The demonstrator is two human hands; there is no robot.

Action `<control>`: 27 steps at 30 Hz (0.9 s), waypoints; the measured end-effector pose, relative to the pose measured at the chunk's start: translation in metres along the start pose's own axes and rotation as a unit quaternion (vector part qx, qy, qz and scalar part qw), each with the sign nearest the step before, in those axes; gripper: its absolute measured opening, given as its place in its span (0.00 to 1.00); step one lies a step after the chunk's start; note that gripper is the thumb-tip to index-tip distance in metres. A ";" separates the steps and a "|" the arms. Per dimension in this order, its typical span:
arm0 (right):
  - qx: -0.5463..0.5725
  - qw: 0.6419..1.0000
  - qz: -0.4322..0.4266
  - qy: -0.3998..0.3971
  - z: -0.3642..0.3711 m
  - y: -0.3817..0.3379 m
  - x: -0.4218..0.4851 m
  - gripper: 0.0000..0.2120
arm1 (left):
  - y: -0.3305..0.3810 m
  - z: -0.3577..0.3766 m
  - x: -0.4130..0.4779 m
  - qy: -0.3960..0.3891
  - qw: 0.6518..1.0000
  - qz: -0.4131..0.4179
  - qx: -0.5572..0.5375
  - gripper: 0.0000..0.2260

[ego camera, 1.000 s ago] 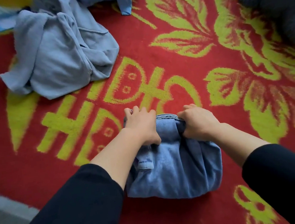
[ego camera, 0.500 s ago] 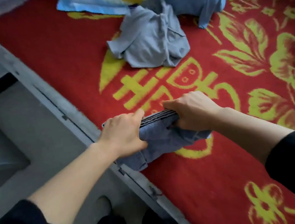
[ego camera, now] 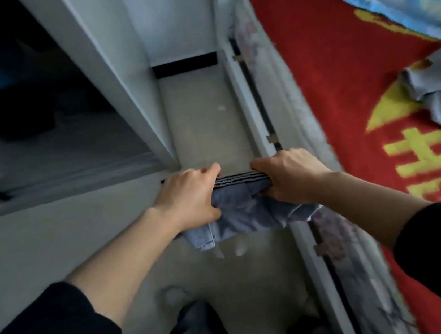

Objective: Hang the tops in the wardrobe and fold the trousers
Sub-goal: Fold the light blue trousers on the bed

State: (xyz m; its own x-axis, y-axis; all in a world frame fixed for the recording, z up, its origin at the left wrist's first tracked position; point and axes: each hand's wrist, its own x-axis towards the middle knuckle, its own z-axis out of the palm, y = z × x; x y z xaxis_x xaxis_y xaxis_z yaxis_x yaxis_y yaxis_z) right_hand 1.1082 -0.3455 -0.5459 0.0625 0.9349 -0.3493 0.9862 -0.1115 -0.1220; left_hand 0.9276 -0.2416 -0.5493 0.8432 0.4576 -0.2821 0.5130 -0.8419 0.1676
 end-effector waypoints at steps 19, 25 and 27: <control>-0.071 0.980 -0.184 -0.044 0.002 -0.319 0.327 0.13 | -0.401 0.042 -0.121 0.000 0.981 -0.192 0.016 0.20; -0.064 0.977 -0.195 -0.051 0.024 -0.361 0.440 0.14 | -0.504 0.073 -0.091 0.007 0.974 -0.226 0.016 0.20; -0.066 0.976 -0.201 -0.052 0.033 -0.377 0.483 0.15 | -0.546 0.091 -0.078 0.019 0.970 -0.239 0.026 0.22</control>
State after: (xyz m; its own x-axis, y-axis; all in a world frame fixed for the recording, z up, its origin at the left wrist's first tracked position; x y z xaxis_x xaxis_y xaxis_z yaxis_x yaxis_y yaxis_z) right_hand 0.7618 0.1369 -0.6990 -0.3432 0.8537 -0.3916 0.9392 0.3088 -0.1500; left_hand 0.5670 0.1560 -0.7050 0.5166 0.8087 -0.2815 0.8390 -0.5436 -0.0220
